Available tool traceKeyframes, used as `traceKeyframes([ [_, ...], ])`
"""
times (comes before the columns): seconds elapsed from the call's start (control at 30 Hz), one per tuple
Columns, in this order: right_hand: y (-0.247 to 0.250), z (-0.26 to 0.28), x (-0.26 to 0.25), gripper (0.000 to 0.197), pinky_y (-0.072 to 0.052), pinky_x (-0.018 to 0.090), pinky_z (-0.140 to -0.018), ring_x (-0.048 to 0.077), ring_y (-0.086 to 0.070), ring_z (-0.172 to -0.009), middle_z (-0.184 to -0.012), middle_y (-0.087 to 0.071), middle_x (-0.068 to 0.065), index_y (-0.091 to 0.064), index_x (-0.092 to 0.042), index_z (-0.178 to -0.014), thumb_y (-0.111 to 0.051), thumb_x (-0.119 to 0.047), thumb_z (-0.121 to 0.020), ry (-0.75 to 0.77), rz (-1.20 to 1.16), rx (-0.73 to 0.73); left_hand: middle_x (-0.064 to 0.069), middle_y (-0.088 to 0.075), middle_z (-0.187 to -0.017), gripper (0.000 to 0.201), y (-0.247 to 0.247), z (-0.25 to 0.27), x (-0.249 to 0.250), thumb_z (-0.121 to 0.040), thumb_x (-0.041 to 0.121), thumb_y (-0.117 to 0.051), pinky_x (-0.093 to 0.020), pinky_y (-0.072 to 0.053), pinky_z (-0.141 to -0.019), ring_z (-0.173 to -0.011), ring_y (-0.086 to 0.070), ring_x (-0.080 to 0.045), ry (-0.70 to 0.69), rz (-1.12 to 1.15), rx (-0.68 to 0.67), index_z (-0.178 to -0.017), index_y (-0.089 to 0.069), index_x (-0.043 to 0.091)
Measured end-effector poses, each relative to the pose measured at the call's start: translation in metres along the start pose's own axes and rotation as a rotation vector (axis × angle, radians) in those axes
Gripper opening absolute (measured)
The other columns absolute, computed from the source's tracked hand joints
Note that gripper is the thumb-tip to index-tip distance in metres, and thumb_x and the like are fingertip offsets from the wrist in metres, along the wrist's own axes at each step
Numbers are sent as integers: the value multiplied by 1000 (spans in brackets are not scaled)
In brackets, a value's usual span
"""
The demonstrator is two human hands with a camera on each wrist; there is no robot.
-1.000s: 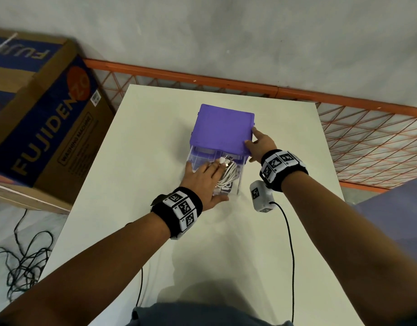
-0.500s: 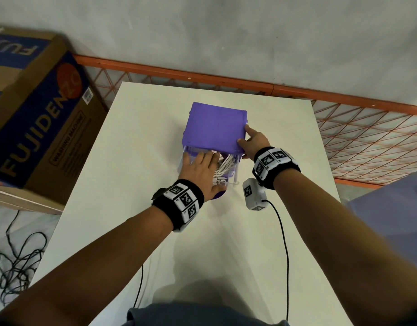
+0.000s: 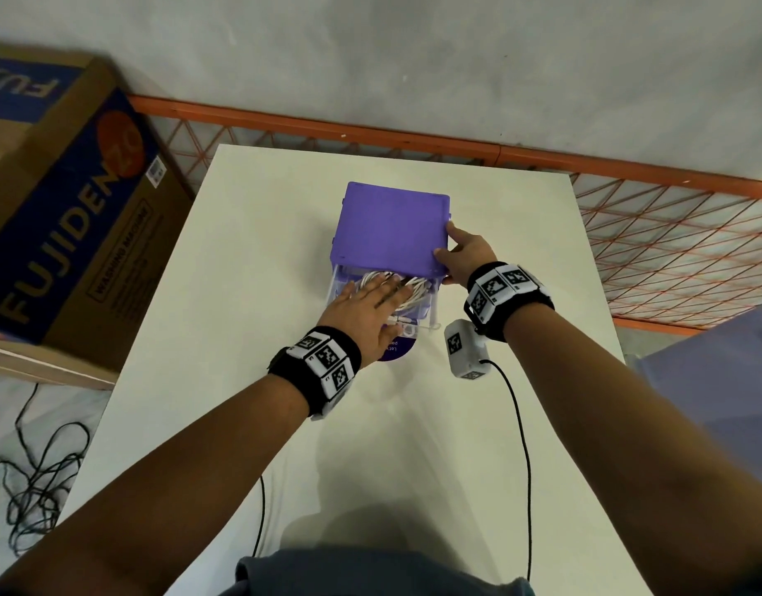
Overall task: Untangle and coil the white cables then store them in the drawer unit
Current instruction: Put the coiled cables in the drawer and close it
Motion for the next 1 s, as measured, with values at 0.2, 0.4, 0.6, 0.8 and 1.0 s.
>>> traceKeyframes([
  [0.2, 0, 5, -2, 60, -56, 44, -84, 28, -59, -79, -95, -55, 6, -22, -23, -143, -50, -19, -91, 12, 49, 12, 7, -16, -157, 57, 7, -3, 4, -94, 40, -35, -54, -1, -117, -145, -13, -15, 29, -90, 29, -147, -14, 32],
  [0.4, -1, 8, 0, 58, -57, 41, -77, 27, -59, -80, -100, -54, 8, -23, -22, -143, -49, -21, -91, 23, 22, 23, -5, -65, -91, 28, -12, 29, 7, -79, 37, -44, -36, -46, -77, -89, -55, -22, 83, 65, 507, -97, -56, 19],
  [0.6, -1, 11, 0, 58, -57, 41, -81, 29, -62, -84, -121, -59, 14, -21, -23, -143, -48, -23, -92, 33, 62, 16, -8, -70, -91, 31, -30, 30, 11, -84, 37, -62, -23, -47, -83, -85, -63, -20, 516, 916, 184, -94, -69, 9],
  [0.8, 2, 8, 3, 58, -56, 42, -83, 26, -60, -80, -110, -60, 12, -23, -23, -143, -48, -20, -91, 41, 40, -8, -1, -59, -58, 33, -27, 0, 11, -80, 38, -68, -29, -46, -66, -54, -50, -14, 703, 1303, 259, -57, -62, 15],
  [1.0, -1, 8, 5, 57, -53, 31, -75, 24, -58, -78, -91, -56, 4, -25, -23, -142, -49, -17, -91, 46, -5, -43, 11, -57, -37, 31, -21, -38, 0, -84, 32, -64, -19, -45, -48, -46, -54, -10, 721, 1364, 302, -58, -60, 15],
])
Point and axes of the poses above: each hand's wrist, its own z-axis away from the middle knuckle, its own y-axis out of the back of the hand, x = y × z, the point moved 1 cm from there along -z, towards the middle knuckle
